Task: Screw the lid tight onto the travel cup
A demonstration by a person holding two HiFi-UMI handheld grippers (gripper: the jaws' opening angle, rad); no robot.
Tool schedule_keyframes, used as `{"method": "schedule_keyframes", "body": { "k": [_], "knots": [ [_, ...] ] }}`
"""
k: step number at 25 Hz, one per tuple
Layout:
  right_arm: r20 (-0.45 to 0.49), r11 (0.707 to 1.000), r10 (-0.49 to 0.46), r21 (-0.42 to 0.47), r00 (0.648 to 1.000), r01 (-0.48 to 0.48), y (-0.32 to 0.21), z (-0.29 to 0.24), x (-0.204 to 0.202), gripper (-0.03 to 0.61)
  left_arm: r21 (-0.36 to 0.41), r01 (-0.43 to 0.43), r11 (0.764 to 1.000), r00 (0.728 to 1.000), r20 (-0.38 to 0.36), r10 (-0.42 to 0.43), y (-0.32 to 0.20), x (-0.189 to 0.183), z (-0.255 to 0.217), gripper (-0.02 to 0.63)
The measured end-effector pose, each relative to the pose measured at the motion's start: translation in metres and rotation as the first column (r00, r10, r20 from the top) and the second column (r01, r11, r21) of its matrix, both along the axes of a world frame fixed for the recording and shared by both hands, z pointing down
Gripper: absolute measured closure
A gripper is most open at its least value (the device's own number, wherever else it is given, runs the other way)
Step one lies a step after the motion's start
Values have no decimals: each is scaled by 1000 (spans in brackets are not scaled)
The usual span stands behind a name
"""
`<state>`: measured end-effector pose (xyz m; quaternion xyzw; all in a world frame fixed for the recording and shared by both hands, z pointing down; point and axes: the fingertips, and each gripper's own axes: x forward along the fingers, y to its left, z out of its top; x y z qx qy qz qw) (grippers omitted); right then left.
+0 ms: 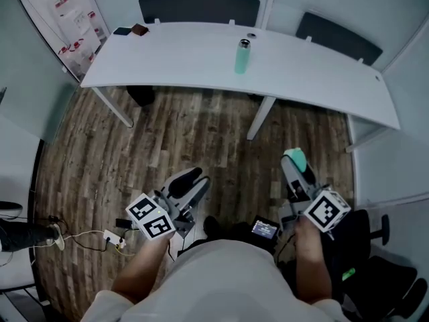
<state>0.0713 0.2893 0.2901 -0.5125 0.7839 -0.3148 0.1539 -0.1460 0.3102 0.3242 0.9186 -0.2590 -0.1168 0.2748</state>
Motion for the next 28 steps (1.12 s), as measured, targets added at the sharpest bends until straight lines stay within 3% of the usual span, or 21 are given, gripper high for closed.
{"method": "schedule_keyframes", "body": {
  "k": [12, 23, 28],
  "knots": [
    [15, 998, -58, 4, 998, 57, -78, 10, 3, 259, 0, 31, 1000, 999, 19, -31, -63, 15, 9, 463],
    [38, 992, -125, -8, 991, 125, -183, 9, 62, 259, -15, 67, 998, 997, 45, -66, -158, 93, 8, 463],
    [45, 986, -166, -17, 985, 167, -220, 13, 70, 259, -19, 91, 996, 994, 60, -90, -192, 111, 10, 463]
  ]
}}
